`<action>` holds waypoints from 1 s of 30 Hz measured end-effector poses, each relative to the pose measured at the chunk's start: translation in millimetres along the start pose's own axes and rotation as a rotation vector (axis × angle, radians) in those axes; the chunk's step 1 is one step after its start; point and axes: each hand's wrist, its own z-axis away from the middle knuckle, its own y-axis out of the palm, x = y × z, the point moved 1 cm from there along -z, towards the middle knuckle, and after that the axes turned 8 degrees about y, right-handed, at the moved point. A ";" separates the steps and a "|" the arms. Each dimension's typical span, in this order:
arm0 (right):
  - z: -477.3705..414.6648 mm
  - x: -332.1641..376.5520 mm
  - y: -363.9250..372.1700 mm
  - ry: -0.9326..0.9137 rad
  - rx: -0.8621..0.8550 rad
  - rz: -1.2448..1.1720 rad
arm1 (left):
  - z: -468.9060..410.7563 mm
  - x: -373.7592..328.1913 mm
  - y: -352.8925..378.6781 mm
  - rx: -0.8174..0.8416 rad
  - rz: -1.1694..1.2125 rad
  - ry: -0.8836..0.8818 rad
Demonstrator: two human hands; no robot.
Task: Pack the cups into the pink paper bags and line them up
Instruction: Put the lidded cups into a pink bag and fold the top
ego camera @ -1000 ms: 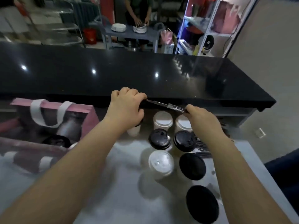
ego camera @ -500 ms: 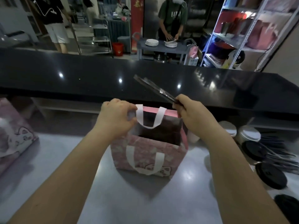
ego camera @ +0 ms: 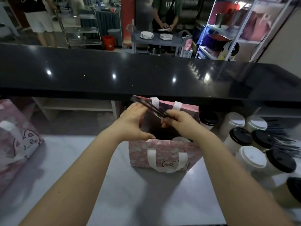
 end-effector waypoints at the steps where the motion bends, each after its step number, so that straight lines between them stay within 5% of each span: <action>1: 0.6 -8.4 -2.6 0.057 0.012 0.082 | 0.4 0.6 1.3 0.022 -0.002 -0.015; 10: -10.3 -34.1 -1.7 0.290 -0.051 0.805 | 3.4 0.8 3.7 -0.007 0.027 -0.038; 20: 25.5 7.7 -16.2 0.089 -0.203 0.648 | -7.8 -29.6 0.6 -0.233 -0.434 0.049; 30: 94.9 -10.8 -63.6 0.121 -0.513 0.613 | -54.8 -118.7 33.3 -0.221 -0.393 0.258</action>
